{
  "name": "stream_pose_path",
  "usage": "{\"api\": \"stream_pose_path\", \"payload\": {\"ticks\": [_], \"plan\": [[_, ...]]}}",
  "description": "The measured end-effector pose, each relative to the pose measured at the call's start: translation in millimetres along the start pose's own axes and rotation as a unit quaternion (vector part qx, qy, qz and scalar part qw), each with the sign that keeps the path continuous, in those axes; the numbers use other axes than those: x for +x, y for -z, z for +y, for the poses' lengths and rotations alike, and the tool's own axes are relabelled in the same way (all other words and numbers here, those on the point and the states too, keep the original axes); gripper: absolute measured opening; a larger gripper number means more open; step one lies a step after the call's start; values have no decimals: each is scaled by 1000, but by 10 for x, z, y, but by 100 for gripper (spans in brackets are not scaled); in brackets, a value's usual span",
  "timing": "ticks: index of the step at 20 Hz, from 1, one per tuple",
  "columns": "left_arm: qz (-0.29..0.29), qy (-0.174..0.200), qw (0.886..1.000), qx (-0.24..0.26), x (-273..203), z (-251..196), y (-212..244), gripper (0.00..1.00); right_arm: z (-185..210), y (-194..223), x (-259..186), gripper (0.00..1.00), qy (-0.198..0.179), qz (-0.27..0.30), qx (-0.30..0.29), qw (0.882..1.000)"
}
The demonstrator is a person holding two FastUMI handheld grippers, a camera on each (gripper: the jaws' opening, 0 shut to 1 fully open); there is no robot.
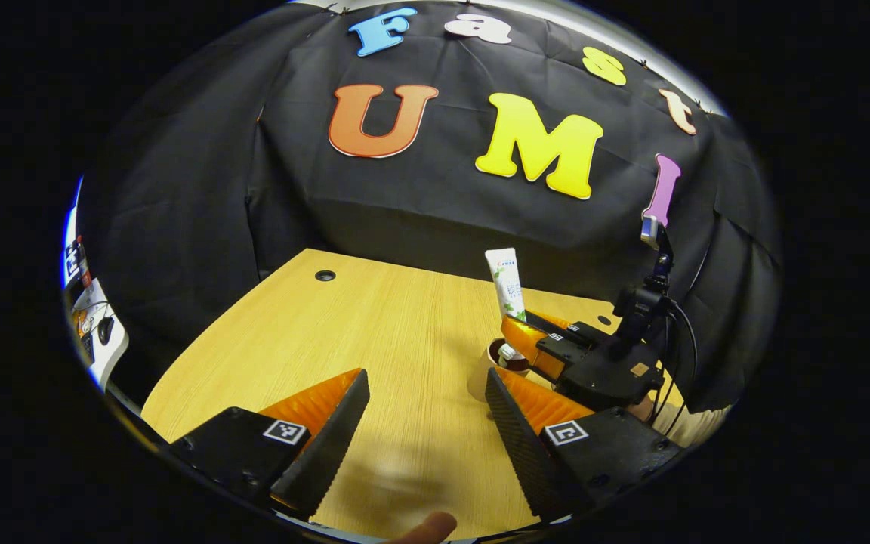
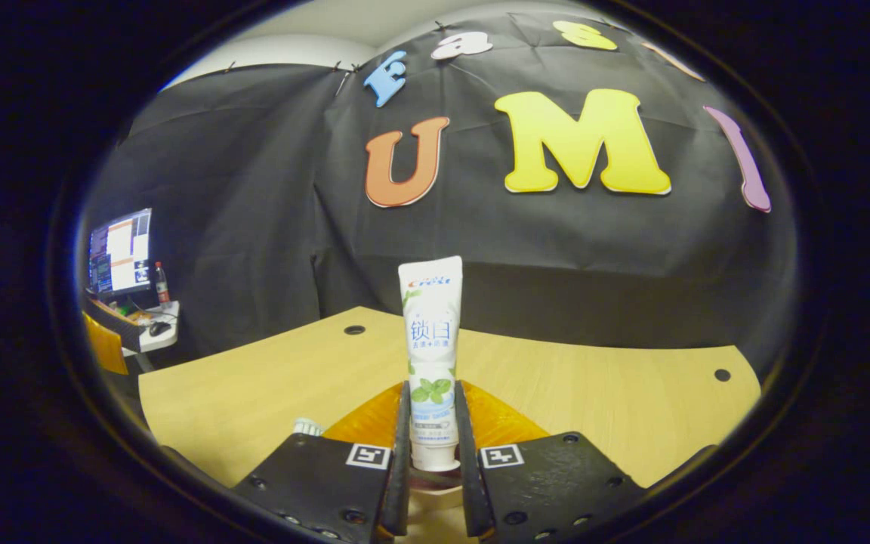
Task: Put the toothbrush and toothpaste on the desktop into the cup, then pick up the cup and place it on the coaster on the desktop.
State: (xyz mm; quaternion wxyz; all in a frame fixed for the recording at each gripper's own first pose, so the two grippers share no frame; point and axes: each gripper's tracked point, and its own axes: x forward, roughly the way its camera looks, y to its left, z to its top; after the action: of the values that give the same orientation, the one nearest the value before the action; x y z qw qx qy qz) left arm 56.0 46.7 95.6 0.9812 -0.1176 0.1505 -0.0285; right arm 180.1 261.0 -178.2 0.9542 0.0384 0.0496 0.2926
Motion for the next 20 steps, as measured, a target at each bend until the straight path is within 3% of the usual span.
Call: {"api": "stream_pose_path", "payload": {"ticks": [4,9,11,14,15,16,20], "plan": [[8,-1,1000,-1,35,-177,12,98,-50,-130,-228,33,-4,5,-6,1000],[48,23,999,-11,267,-537,207,98,-185,-510,-849,55,-14,26,-6,1000],[72,30,997,-21,403,-668,323,98,-305,-692,-1067,59,-9,28,-12,999],[117,37,992,-27,607,-868,480,98,-464,-770,-1180,65,-2,28,-4,1000],[135,32,990,-25,692,-903,503,98,-502,-852,-1287,78,2,26,-3,1000],[152,27,988,-19,773,-927,527,98,-540,-938,-1386,84,6,23,0,1000],[228,16,973,13,1122,-1019,611,98,-596,-1313,-1864,88,15,19,18,1000]]}}
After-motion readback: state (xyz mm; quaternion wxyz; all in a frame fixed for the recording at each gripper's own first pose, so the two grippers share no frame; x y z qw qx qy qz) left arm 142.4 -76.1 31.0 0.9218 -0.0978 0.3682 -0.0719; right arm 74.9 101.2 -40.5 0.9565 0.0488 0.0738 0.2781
